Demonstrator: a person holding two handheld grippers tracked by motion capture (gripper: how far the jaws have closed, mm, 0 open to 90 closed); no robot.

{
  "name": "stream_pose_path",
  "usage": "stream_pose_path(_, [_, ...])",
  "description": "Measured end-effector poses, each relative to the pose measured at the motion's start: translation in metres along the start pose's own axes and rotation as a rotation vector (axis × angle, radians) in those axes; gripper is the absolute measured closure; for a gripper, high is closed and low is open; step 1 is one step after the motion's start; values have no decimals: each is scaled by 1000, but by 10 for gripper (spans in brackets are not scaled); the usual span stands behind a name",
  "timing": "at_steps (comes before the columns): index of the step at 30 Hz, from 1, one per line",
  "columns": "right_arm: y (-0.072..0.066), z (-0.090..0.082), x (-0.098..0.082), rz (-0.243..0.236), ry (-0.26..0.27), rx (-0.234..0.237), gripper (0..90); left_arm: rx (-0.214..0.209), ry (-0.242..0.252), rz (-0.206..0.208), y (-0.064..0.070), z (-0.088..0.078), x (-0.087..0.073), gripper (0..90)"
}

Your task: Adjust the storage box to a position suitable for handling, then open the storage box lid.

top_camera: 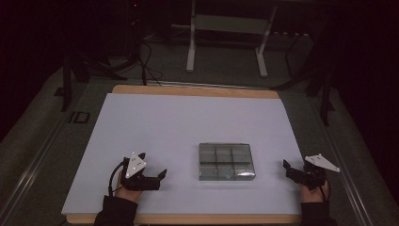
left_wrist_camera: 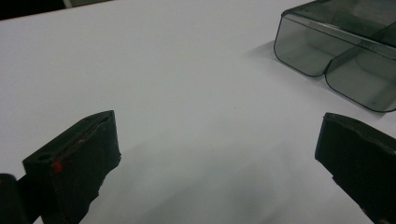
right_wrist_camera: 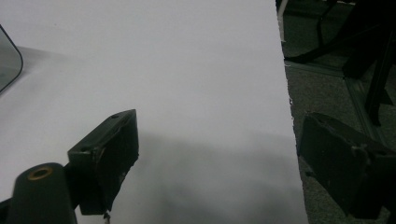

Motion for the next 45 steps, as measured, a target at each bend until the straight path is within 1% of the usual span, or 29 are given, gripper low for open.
stream_pose_path(3, [0,0,0,-1,-1,2,126,-10,4,-5,-1,0,0,7])
stream_pose_path(4, [0,0,0,4,3,-5,126,-19,11,-22,-2,-1,0,7])
stream_pose_path(7, [1,0,0,5,-4,3,126,-24,10,-26,-3,-1,0,7])
stream_pose_path(8, [0,0,1,4,-5,-2,126,-33,8,-26,-3,0,0,7])
stream_pose_path(11, [-1,1,1,-10,-10,-6,126,-32,9,-26,-3,0,0,7])
stream_pose_path(13, [-2,1,1,-15,-12,1,126,-38,12,-28,-3,-1,0,7])
stream_pose_path(15, [-2,2,1,-24,-23,19,126,-53,14,-36,-5,-1,0,7])
stream_pose_path(17, [-3,3,2,-36,-35,27,126,-75,3,-43,-6,0,0,7])
stream_pose_path(19, [-3,4,2,-37,-46,43,126,-96,-7,-47,-6,1,1,7])
stream_pose_path(21, [-2,4,3,-33,-45,80,126,-115,-17,-40,-6,1,1,7])
stream_pose_path(22, [-2,4,3,-33,-46,98,136,-122,-32,-29,-6,2,2,7])
stream_pose_path(24, [-3,4,3,-46,-49,120,139,-131,-56,-8,-4,4,4,7])
stream_pose_path(25, [-4,5,3,-55,-58,137,139,-135,-61,-6,-3,4,5,8])
stream_pose_path(27, [-6,5,4,-65,-67,161,139,-146,-58,-4,-1,4,8,8])
stream_pose_path(28, [-8,5,4,-69,-70,181,139,-159,-56,-10,-1,5,9,8])
stream_pose_path(30, [-11,6,6,-86,-81,194,139,-170,-63,-13,0,6,12,9])
stream_pose_path(32, [-14,6,9,-97,-91,238,140,-185,-69,-8,1,7,13,16])
stream_pose_path(34, [-18,6,12,-122,-94,270,140,-197,-67,-4,3,9,15,17])
stream_pose_path(38, [-26,6,17,-135,-82,328,139,-221,-64,1,9,12,19,17])
stream_pose_path(41, [-32,8,21,-148,-84,340,142,-240,-60,7,14,13,23,17])
stream_pose_path(43, [-35,9,23,-153,-78,360,143,-252,-62,15,17,14,25,17])
stream_pose_path(45, [-39,9,25,-169,-72,381,151,-260,-67,20,20,16,27,17])
Point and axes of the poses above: each handheld gripper's, and its own axes: z roughly forward along the jaws, x roughly out of its top, y roughly to its right, the point moved 2 cm from there along z, roughly forward along the jaws
